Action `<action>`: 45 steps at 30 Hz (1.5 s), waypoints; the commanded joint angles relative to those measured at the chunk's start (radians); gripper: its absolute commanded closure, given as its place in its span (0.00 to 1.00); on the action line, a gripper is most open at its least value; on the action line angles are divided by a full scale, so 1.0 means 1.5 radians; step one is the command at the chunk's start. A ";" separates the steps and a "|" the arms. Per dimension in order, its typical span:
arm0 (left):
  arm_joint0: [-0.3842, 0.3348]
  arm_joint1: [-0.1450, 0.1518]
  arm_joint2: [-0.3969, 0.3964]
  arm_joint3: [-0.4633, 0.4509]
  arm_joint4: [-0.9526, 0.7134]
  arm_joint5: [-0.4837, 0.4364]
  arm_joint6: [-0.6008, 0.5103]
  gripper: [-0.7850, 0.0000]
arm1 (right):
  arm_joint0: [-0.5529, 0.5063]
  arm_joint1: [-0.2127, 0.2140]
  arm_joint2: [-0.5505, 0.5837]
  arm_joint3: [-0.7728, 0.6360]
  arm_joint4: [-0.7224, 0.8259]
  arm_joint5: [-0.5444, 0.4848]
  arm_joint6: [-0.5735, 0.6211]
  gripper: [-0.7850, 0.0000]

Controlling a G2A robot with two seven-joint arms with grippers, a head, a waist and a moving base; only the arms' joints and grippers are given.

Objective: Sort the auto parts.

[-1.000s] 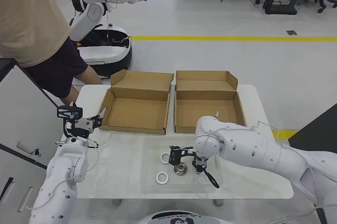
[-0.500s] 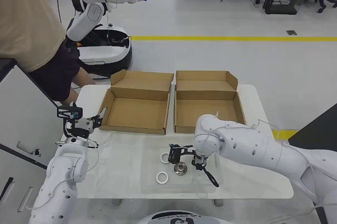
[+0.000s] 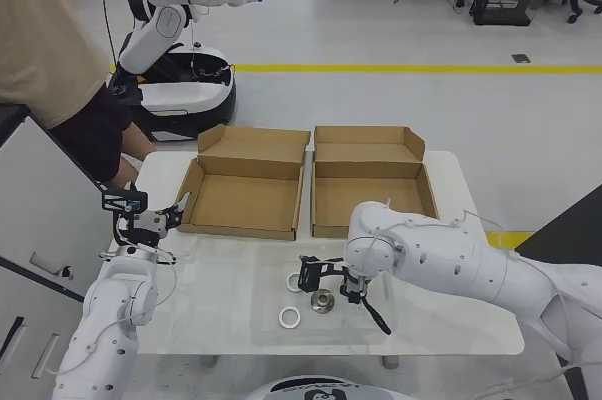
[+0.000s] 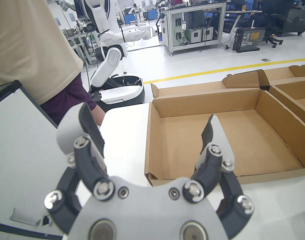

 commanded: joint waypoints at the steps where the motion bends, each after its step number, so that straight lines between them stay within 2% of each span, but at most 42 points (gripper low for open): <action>1: 0.000 0.000 0.000 0.000 0.000 0.000 0.000 0.00 | 0.003 0.002 0.000 -0.005 0.003 0.003 0.000 1.00; 5: 0.000 0.000 0.000 0.000 0.000 0.000 0.000 0.00 | 0.005 0.005 0.000 -0.010 0.006 0.005 0.000 1.00; 6: 0.000 0.000 0.000 0.000 0.000 0.000 0.000 0.00 | 0.005 0.005 0.000 -0.011 0.008 0.005 0.000 0.95; 7: 0.000 0.000 0.000 0.000 0.000 0.000 0.000 0.00 | 0.006 0.005 0.000 -0.012 0.009 0.005 0.000 0.75; 8: 0.000 0.000 0.000 0.000 0.000 0.000 0.000 0.00 | 0.008 0.006 0.000 -0.013 0.011 0.007 0.000 0.63; 9: 0.000 0.000 0.000 0.000 0.000 0.000 0.000 0.00 | 0.009 0.006 0.000 -0.015 0.013 0.008 0.000 0.57; 13: 0.000 0.000 0.000 0.000 0.000 0.000 0.000 0.00 | 0.011 0.008 0.000 -0.017 0.018 0.011 0.000 0.46; 28: 0.000 0.000 0.000 0.000 0.000 0.000 0.000 0.00 | -0.011 0.018 0.000 -0.008 -0.035 -0.007 0.000 0.53; 45: 0.000 0.000 0.000 0.000 0.000 0.000 0.000 0.00 | -0.016 0.032 0.000 -0.030 -0.062 -0.024 0.000 0.56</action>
